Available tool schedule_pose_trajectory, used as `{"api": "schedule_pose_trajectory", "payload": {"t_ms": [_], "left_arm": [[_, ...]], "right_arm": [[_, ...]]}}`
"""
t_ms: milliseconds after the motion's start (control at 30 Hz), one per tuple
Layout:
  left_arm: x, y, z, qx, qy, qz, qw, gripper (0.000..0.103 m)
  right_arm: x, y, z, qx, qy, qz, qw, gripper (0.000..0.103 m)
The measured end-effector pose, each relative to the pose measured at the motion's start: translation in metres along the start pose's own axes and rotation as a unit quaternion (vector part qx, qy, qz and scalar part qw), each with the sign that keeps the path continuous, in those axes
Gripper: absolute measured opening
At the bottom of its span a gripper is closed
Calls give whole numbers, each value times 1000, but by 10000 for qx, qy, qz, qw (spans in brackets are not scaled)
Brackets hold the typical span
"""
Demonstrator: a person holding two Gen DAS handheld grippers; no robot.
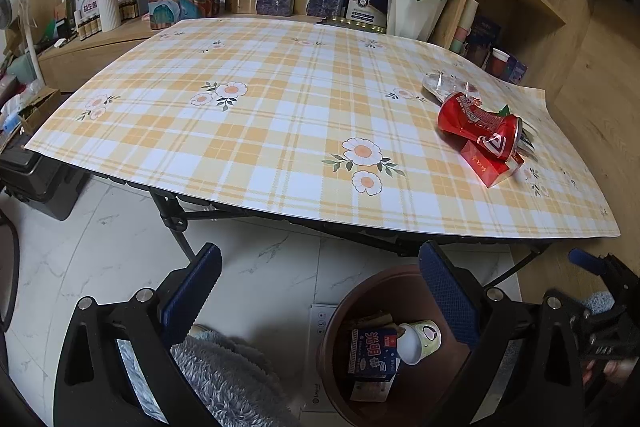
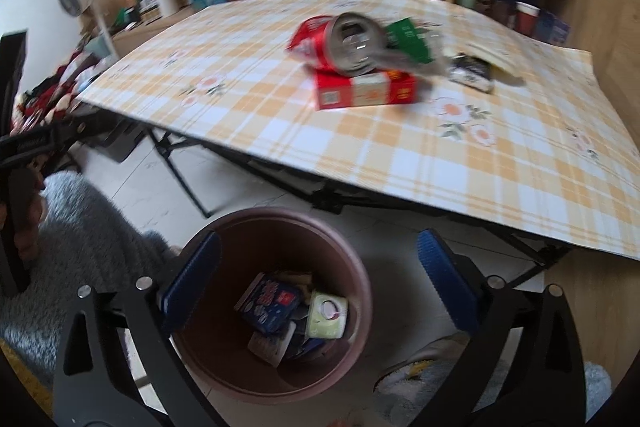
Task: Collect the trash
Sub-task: 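Move the left tool to the red crushed can and grasp it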
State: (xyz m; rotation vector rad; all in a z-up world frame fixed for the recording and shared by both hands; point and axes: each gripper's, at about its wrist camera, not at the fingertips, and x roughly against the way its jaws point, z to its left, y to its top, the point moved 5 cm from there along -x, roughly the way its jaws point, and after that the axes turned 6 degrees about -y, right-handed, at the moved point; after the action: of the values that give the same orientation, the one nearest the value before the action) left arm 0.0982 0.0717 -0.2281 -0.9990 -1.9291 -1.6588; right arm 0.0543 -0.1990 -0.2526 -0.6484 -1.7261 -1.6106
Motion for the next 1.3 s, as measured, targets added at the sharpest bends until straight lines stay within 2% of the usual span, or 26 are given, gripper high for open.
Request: {"api": "schedule_pose_trajectory", "payload": {"t_ms": [133, 267, 467, 533, 633, 833, 967, 1067, 1200, 1300], "left_arm": [[0, 0, -1, -35, 13, -10, 10000, 97], [0, 0, -2, -57, -5, -6, 10000, 97], [-1, 2, -6, -68, -145, 81, 9998, 97], [-2, 4, -9, -21, -250, 142, 9996, 96], [-5, 8, -14, 45, -375, 141, 9992, 88], [-1, 24, -32, -209, -330, -253, 9989, 88], [-11, 39, -44, -82, -721, -55, 9973, 86], [-20, 46, -52, -28, -850, 108, 9963, 84], [-34, 59, -68, -89, -856, 183, 9961, 84], [-48, 69, -78, 115, -1148, 325, 9928, 78]], "right_arm": [[4, 5, -17, -196, -161, -157, 9996, 97], [8, 9, -36, -364, -504, -285, 9977, 97], [21, 16, -65, -472, -879, -665, 9928, 97], [25, 19, -74, -558, -862, -803, 9915, 97], [29, 23, -83, -630, -805, -1011, 9896, 97], [36, 26, -92, -711, -506, -1435, 9858, 97], [36, 25, -100, -905, -432, -1677, 9807, 97], [30, 26, -109, -982, -584, -1603, 9804, 97], [23, 26, -121, -1230, -460, -1477, 9803, 97], [16, 29, -129, -1273, -648, -1308, 9811, 97]]}}
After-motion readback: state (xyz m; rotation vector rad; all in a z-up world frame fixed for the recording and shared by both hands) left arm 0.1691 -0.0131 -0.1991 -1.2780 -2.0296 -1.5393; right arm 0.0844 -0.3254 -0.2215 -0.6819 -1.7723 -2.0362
